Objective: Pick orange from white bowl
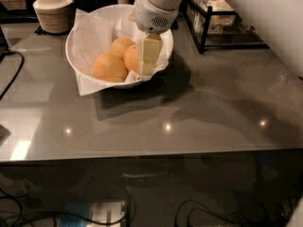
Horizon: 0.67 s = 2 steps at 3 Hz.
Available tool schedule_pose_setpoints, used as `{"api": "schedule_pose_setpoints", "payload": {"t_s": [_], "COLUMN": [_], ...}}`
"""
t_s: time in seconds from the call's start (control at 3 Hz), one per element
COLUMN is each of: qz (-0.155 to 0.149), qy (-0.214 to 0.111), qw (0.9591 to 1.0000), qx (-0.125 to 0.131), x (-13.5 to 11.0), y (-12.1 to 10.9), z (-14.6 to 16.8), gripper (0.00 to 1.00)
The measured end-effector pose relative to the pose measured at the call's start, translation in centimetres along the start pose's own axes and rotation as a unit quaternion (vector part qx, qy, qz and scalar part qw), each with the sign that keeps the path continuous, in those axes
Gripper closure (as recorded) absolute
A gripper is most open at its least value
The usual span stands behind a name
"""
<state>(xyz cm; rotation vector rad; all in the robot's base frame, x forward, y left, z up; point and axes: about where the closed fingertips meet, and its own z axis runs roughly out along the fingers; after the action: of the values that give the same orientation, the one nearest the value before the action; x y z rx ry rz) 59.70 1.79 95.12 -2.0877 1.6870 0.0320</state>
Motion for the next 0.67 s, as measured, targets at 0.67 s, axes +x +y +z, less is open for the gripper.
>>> {"api": "schedule_pose_setpoints", "payload": {"t_s": [0.67], "qz": [-0.007], "qy": [0.016], "qw": [0.9998], "qx": [-0.011], "x": [-1.41], "y": [-2.67], "z": [2.50], "gripper": [0.00]}}
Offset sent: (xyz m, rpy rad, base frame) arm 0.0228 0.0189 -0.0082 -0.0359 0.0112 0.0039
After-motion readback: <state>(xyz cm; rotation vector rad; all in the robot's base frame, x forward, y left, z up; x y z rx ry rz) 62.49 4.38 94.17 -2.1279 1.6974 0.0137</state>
